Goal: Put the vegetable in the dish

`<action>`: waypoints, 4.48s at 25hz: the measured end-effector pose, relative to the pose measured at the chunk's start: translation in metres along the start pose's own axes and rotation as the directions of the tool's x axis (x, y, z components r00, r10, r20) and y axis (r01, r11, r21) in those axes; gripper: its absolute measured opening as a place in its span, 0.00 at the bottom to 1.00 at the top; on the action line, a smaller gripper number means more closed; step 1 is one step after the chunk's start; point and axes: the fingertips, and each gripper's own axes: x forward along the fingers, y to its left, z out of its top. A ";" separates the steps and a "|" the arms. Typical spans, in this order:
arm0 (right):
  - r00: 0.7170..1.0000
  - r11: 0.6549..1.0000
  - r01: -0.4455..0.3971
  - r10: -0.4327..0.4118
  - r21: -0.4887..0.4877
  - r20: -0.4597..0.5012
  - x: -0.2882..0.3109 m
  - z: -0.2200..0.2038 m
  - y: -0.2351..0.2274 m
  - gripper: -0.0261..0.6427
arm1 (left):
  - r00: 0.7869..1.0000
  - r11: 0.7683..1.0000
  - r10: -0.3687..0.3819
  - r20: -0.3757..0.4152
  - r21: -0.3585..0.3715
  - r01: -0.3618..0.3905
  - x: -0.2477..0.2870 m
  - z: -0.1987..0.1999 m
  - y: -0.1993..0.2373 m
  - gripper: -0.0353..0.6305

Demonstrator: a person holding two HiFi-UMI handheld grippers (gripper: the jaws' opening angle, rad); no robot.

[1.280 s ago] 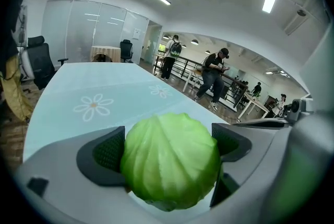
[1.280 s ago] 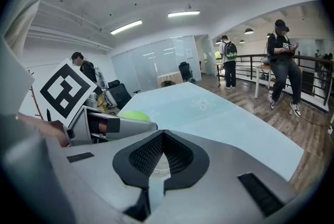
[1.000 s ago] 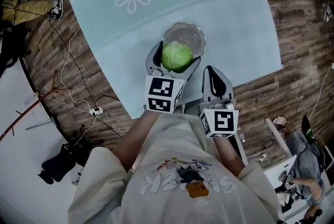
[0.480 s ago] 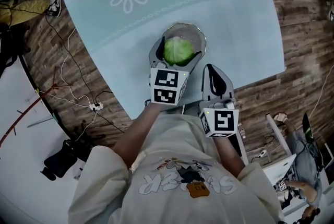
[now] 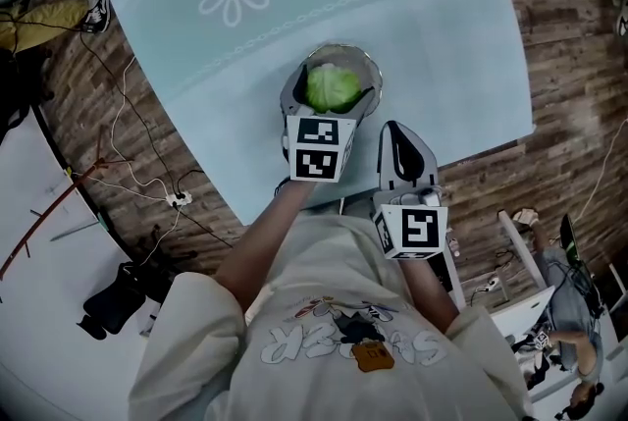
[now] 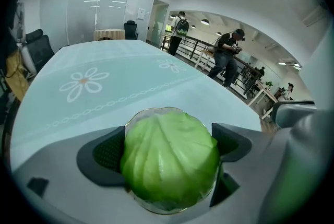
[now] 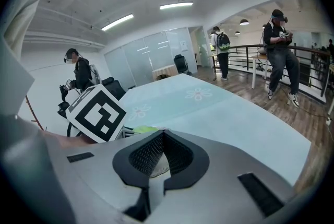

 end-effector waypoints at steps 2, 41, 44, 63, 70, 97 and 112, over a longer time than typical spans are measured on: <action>1.000 1.000 0.000 0.000 0.003 0.002 -0.001 -0.001 0.002 0.07 | 1.000 1.000 0.010 -0.006 0.001 -0.010 0.001 -0.002 0.004 0.84; 0.997 0.999 0.012 -0.009 -0.034 0.076 -0.040 0.008 0.021 0.07 | 0.986 0.999 0.031 0.167 -0.018 -0.028 -0.061 0.021 0.008 0.55; 0.996 0.999 0.013 -0.010 -0.037 0.091 -0.045 0.011 0.025 0.07 | 0.983 0.999 0.039 0.177 -0.022 -0.036 -0.071 0.017 0.007 0.48; 0.977 0.995 0.066 -0.050 -0.069 0.207 -0.090 0.039 0.050 0.07 | 0.955 0.999 0.031 0.296 0.014 -0.037 -0.165 0.007 -0.016 0.09; 0.970 0.994 0.081 -0.060 -0.077 0.237 -0.106 0.046 0.065 0.07 | 0.929 0.999 -0.001 0.370 0.034 -0.012 -0.211 0.006 -0.027 0.06; 0.929 0.986 0.006 0.055 -0.165 0.365 -0.133 0.093 0.148 0.07 | 0.795 0.985 -0.083 0.601 0.170 -0.025 -0.357 0.049 -0.054 0.06; 0.940 0.975 0.061 0.017 -0.214 0.342 -0.142 0.089 0.141 0.07 | 0.811 0.982 -0.154 0.564 0.176 0.064 -0.337 0.043 -0.078 0.06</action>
